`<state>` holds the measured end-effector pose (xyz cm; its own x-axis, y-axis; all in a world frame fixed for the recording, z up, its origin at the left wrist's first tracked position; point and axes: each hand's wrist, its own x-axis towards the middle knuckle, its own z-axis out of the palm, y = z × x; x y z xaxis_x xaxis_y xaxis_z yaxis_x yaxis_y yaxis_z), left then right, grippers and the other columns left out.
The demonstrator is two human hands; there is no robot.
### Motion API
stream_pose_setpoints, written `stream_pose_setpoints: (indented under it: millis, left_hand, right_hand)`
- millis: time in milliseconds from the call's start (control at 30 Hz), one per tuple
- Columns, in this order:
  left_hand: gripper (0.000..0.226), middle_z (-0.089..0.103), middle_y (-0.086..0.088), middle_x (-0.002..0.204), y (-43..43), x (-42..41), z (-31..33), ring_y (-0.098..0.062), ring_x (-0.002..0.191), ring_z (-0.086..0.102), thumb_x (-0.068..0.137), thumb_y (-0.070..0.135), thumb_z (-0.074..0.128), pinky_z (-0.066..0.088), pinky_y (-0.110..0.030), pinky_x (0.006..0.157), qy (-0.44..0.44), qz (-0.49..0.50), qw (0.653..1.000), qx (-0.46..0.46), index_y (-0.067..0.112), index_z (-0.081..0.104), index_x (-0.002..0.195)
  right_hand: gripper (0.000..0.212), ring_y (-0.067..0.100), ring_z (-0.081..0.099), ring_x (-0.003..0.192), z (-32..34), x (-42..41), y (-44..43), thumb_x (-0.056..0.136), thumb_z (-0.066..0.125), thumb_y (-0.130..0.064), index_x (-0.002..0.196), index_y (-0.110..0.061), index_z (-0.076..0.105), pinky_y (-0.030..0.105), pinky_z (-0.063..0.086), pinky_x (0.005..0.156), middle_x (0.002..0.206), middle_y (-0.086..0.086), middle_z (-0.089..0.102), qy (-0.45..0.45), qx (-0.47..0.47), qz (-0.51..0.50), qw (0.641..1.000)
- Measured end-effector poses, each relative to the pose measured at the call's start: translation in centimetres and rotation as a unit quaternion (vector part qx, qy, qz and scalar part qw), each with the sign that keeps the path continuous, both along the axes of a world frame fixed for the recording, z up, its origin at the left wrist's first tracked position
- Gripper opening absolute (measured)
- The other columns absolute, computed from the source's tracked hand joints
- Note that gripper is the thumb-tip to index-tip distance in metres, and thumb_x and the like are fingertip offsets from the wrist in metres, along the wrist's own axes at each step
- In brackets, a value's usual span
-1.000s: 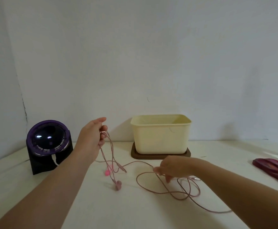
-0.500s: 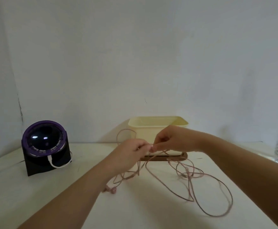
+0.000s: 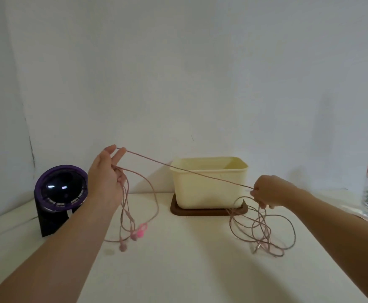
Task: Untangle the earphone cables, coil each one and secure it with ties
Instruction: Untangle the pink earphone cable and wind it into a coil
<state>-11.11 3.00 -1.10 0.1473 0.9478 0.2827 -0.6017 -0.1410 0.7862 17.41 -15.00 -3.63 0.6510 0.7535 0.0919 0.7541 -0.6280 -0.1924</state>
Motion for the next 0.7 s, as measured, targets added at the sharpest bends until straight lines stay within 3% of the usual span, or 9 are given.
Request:
stream_pose_setpoints:
  millis: [67,133,233,333,433,500,567,633,700]
  left_hand:
    - [0.027,0.066,0.007,0.097,-0.1,0.1,-0.2,-0.005,0.038,0.025,0.101,0.026,0.036,0.027,-0.016,0.041,0.011,0.028,1.0,0.008,0.026,0.062,0.095]
    - [0.027,0.057,0.013,0.073,-0.2,0.2,-0.5,-0.005,0.04,0.026,0.101,0.028,0.039,0.026,-0.02,0.044,0.041,0.072,0.996,0.033,0.031,0.065,0.093]
    - [0.03,0.037,0.005,0.058,-0.4,0.3,-0.7,-0.008,0.046,0.029,0.101,0.034,0.035,0.028,-0.026,0.05,0.104,0.139,0.981,0.091,0.035,0.065,0.094]
    - [0.031,0.046,-0.008,0.077,-0.7,0.6,-0.7,-0.013,0.064,0.039,0.1,0.035,0.035,0.034,-0.033,0.067,0.15,0.156,0.962,0.164,0.038,0.065,0.095]
    - [0.03,0.05,-0.032,0.121,-1.4,1.4,-0.7,-0.036,0.093,0.053,0.097,0.041,0.036,0.041,-0.047,0.079,0.2,0.14,0.947,0.207,0.046,0.065,0.088]
    - [0.028,0.035,-0.033,0.139,-2.2,2.0,-0.7,-0.055,0.122,0.038,0.094,0.047,0.037,0.034,-0.066,0.095,0.248,0.107,0.938,0.218,0.05,0.064,0.092]
    - [0.026,0.035,-0.032,0.139,-3.4,2.6,-0.4,-0.057,0.125,0.029,0.096,0.045,0.039,0.026,-0.07,0.098,0.274,0.071,0.927,0.245,0.048,0.065,0.095]
    - [0.026,0.047,-0.031,0.13,-4.8,3.1,-0.2,-0.052,0.118,0.041,0.098,0.037,0.041,0.033,-0.065,0.097,0.28,0.034,0.918,0.278,0.036,0.067,0.099]
    - [0.026,0.066,-0.019,0.099,-5.9,3.8,-0.3,-0.035,0.08,0.06,0.099,0.028,0.042,0.052,-0.042,0.078,0.285,-0.005,0.915,0.286,0.026,0.067,0.105]
  right_hand:
    - [0.026,0.02,0.066,0.073,0.1,1.4,0.2,0.086,0.047,-0.02,0.063,-0.016,0.058,0.037,0.055,0.08,0.071,0.0,0.069,-0.022,0.052,-0.024,0.998]
    - [0.021,0.026,0.067,0.08,0.3,2.7,0.2,0.084,0.048,-0.015,0.065,-0.012,0.056,0.036,0.054,0.075,0.076,0.006,0.068,-0.015,0.07,-0.049,0.996]
    - [0.018,0.024,0.064,0.072,1.0,3.7,-0.7,0.085,0.05,-0.009,0.08,-0.002,0.065,0.028,0.05,0.063,0.075,0.009,0.069,0.024,0.152,-0.091,0.984]
    - [0.029,0.02,0.056,0.059,2.1,2.9,-1.2,0.096,0.045,-0.015,0.087,0.002,0.067,0.025,0.042,0.054,0.072,0.009,0.068,0.161,0.254,-0.077,0.951]
    - [0.032,0.024,0.059,0.089,3.8,0.7,-1.1,0.098,0.046,-0.024,0.085,-0.008,0.07,0.03,0.044,0.07,0.11,0.02,0.065,0.215,0.269,-0.006,0.939]
    - [0.031,0.024,0.053,0.108,5.2,-1.1,-1.1,0.097,0.048,-0.027,0.086,-0.014,0.073,0.032,0.045,0.081,0.121,0.013,0.059,0.227,0.233,0.056,0.944]
    - [0.031,0.021,0.056,0.1,6.7,-2.8,-1.0,0.098,0.047,-0.027,0.086,-0.013,0.072,0.032,0.047,0.083,0.106,0.004,0.065,0.247,0.218,0.121,0.936]
    - [0.033,0.021,0.061,0.072,8.2,-4.7,-0.7,0.099,0.046,-0.024,0.081,-0.01,0.07,0.03,0.049,0.073,0.073,0.003,0.068,0.243,0.276,0.154,0.917]
    - [0.033,0.019,0.06,0.057,9.3,-6.3,-0.3,0.098,0.047,-0.023,0.079,-0.009,0.069,0.03,0.05,0.067,0.054,0.0,0.064,0.202,0.358,0.178,0.894]
